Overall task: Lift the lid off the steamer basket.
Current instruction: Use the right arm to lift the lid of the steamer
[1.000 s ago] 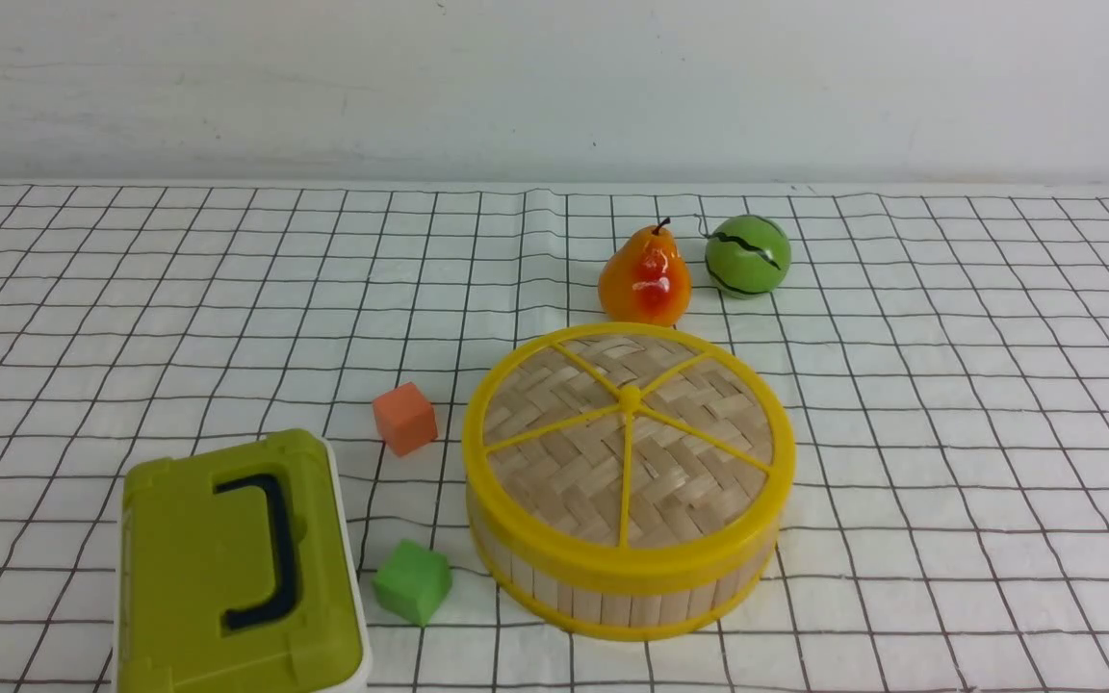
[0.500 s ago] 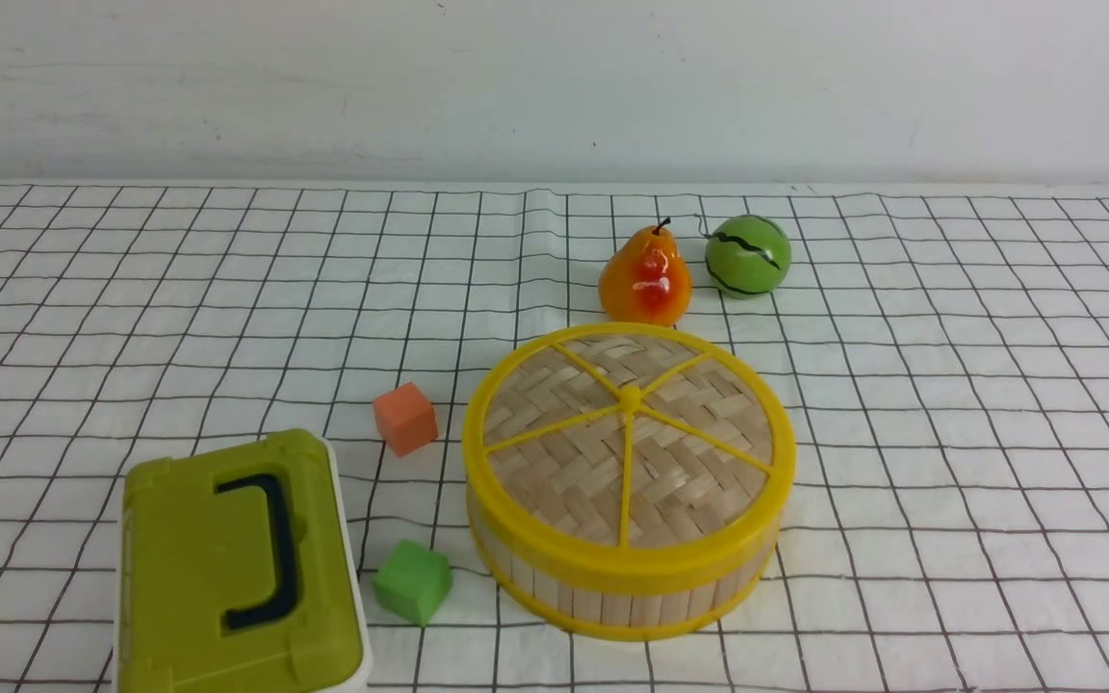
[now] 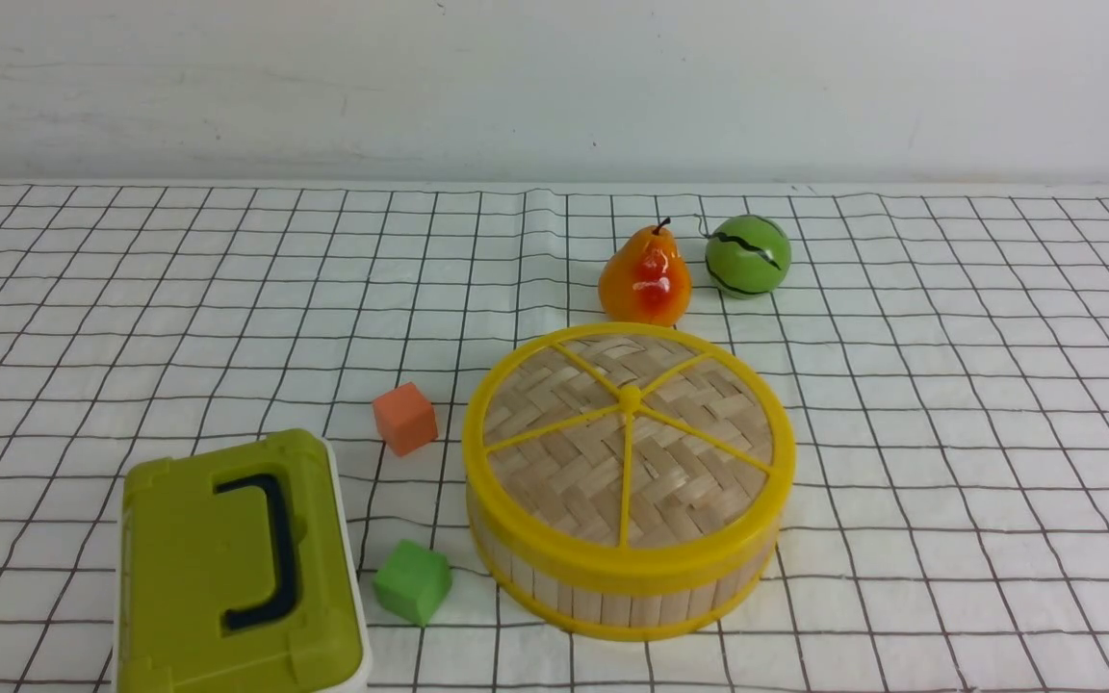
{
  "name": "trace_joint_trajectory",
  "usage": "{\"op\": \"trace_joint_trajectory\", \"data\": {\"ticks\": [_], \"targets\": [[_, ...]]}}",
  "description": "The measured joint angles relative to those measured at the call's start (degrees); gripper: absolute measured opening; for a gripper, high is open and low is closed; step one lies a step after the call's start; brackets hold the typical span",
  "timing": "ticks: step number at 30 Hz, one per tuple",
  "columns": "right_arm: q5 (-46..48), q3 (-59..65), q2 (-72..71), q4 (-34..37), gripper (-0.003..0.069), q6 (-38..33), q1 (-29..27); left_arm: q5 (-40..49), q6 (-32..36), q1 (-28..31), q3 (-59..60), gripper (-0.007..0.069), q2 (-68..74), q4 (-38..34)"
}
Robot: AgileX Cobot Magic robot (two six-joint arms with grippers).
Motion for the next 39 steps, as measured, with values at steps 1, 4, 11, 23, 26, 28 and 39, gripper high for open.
{"op": "trace_joint_trajectory", "data": {"ticks": [1,4,11,23,26,28,39], "targets": [[0.0,0.0,0.0,1.9,0.0126,0.6,0.0,0.0,0.0,0.0,0.0,0.0239,0.0,0.0],[0.0,0.0,0.0,9.4,0.0130,3.9,0.0,0.0,0.0,0.0,0.0,0.0239,0.0,0.0],[0.7,0.4,0.0,37.4,0.0140,17.2,0.0,0.0,0.0,0.0,0.0,0.0239,0.0,0.0],[-7.0,0.5,0.0,38.8,0.0155,13.4,0.0,0.0,0.0,0.0,0.0,0.0239,0.0,0.0],[-6.5,-0.3,0.0,38.8,0.0156,8.1,0.0,0.0,0.0,0.0,0.0,0.0239,0.0,0.0],[-4.8,-3.3,0.0,38.2,0.0156,1.8,0.0,0.0,0.0,0.0,0.0,0.0239,0.0,0.0],[19.3,-37.1,26.4,23.2,-0.0011,-22.4,0.0,0.0,0.0,0.0,0.0,0.0239,0.0,0.0]]}}
